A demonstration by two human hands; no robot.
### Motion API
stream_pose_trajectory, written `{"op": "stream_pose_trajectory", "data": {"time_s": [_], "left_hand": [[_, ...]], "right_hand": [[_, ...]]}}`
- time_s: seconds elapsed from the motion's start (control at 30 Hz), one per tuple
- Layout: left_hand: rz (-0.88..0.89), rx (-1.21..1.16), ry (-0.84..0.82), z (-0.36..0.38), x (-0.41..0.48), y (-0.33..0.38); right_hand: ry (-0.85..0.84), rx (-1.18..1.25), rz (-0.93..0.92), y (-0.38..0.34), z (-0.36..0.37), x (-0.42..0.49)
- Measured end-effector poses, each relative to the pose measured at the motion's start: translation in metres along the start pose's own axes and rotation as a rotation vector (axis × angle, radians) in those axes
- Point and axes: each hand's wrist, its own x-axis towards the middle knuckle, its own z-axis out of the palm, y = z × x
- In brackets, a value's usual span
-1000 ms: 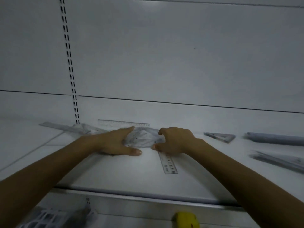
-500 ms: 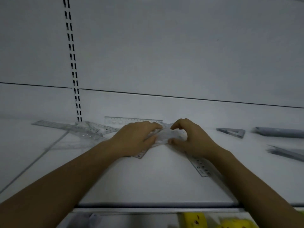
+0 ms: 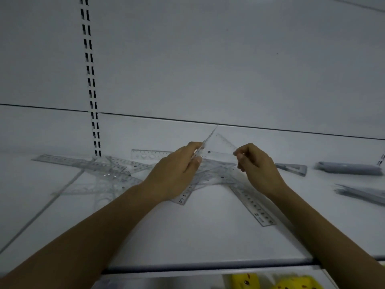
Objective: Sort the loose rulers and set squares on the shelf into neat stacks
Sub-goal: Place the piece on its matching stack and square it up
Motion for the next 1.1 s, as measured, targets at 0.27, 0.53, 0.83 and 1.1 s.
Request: {"op": "stream_pose_trajectory", "data": {"time_s": [0.27, 0.53, 0.83, 1.1], "left_hand": [[-0.037, 0.009, 0.042, -0.001, 0.000, 0.004], [-0.102, 0.053, 0.033, 0.001, 0.000, 0.004], [-0.058, 0.142, -0.057, 0.004, 0.002, -0.005], [-0.011, 0.334, -0.012, -0.003, 0.003, -0.001]], "right_hand": [[-0.017, -0.071, 0.073, -0.004, -0.001, -0.004], [-0.062, -0.190, 0.033, 0.003, 0.002, -0.003], [-0.052, -0.162, 0.072, 0.003, 0.000, -0.001], [-0.038, -0.047, 0.078, -0.002, 0.000, -0.002]]}}
